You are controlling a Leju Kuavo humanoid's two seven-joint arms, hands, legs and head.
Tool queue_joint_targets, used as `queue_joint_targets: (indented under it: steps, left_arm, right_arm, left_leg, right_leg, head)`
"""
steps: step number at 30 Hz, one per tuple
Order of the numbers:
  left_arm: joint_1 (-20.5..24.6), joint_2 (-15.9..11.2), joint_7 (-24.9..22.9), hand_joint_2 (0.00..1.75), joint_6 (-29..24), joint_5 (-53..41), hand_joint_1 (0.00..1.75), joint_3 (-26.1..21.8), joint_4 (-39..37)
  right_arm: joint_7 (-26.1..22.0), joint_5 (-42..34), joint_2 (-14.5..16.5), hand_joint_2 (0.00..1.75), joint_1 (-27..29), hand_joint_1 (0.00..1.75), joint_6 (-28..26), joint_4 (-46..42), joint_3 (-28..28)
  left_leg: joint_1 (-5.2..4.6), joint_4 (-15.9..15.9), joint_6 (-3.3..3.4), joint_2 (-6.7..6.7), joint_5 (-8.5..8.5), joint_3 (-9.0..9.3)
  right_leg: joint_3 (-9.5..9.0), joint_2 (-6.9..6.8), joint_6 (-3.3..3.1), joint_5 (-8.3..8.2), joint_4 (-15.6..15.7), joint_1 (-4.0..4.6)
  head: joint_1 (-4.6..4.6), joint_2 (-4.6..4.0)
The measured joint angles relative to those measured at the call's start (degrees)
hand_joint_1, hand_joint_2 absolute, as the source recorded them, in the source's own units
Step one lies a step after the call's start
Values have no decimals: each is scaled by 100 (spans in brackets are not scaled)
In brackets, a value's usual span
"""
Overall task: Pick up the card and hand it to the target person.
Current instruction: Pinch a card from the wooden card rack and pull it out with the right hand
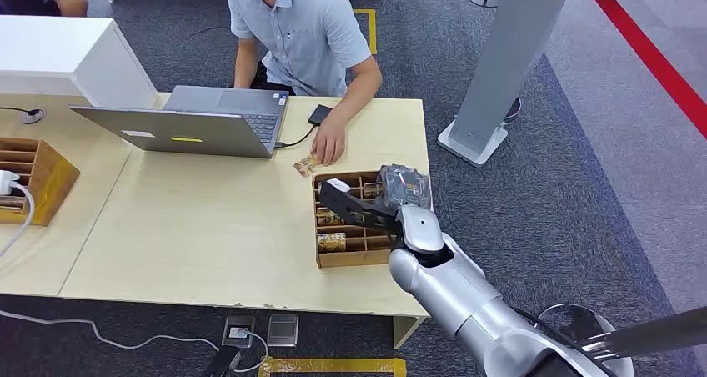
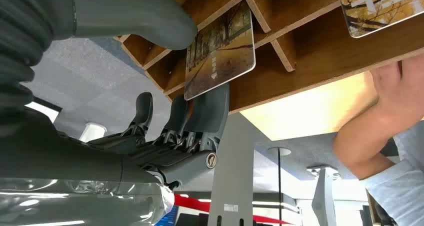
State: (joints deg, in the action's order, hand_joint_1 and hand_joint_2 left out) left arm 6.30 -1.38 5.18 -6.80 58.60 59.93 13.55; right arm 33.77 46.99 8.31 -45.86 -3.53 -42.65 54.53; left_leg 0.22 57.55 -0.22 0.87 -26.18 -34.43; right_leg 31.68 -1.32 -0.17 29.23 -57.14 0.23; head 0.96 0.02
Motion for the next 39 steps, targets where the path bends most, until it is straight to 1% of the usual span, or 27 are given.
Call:
queue_joint_targets:
  steps: [9, 10, 14, 16, 18, 20, 21, 29, 34, 39]
  left_arm:
    - [0, 0, -1, 175, -25, 0, 0, 1, 0]
    - [0, 0, -1, 175, -28, 0, 0, 1, 0]
    - [0, 0, -2, 175, -33, 0, 0, 0, 0]
    - [0, 0, -2, 175, -34, 0, 0, 0, 0]
    - [0, 0, -2, 175, -35, 0, 0, 1, 0]
    - [0, 0, -2, 175, -35, -1, 0, 1, 0]
    - [-1, 0, -2, 175, -35, -3, 0, 1, 0]
    - [0, 0, -2, 175, -65, -74, 0, 1, 0]
    - [-1, 0, -2, 175, -84, -79, 0, 1, 0]
    - [-4, 0, -2, 175, -97, -62, 0, 0, 0]
  right_arm:
    - [21, -11, 0, 175, 5, 101, 46, -3, 0]
    - [22, -13, 0, 175, 5, 106, 44, -3, 0]
    - [27, -17, 0, 175, 7, 139, 33, -3, -2]
    - [30, -19, 0, 175, 16, 148, 30, -3, -2]
    - [32, -19, 0, 175, 25, 161, 24, -3, -2]
    - [33, -17, -1, 175, 26, 171, 14, -3, -3]
    - [34, -17, -1, 175, 26, 173, 7, -3, -4]
    - [40, -11, -12, 175, 28, 175, -42, -11, -12]
    - [11, -48, -48, 175, 75, 175, -167, -67, -32]
    - [-53, -254, -166, 175, 181, 175, -402, -403, -126]
  left_leg:
    - [0, 0, 0, 0, 0, 0]
    - [0, 0, 0, 0, 0, 0]
    - [0, 0, 0, 0, 0, 0]
    - [0, 0, 0, 0, 0, 0]
    - [0, 0, 0, 0, 0, 1]
    - [0, 0, 0, 0, 0, 2]
    - [0, 0, 0, 0, 0, 2]
    - [0, 0, 0, 0, 0, 2]
    - [0, 0, 0, 0, 0, 2]
    - [0, 0, 0, 1, 0, 2]
  right_leg:
    - [0, 0, 0, 0, 0, 0]
    - [0, 0, 0, 0, 0, 0]
    - [0, 0, 0, 0, 0, 0]
    - [0, 0, 0, 0, 0, 0]
    - [0, 0, 0, 0, 0, 0]
    - [-1, 0, 0, 0, 0, 0]
    - [-1, 0, 0, 0, 0, 0]
    - [-1, 0, 0, 0, 0, 0]
    - [0, 0, 0, 0, 0, 0]
    - [1, 0, 0, 0, 0, 0]
  head:
    - [0, 0]
    - [0, 0]
    - [0, 1]
    - [0, 0]
    - [0, 0]
    - [0, 0]
    - [0, 0]
    - [1, 1]
    - [0, 0]
    - [0, 0]
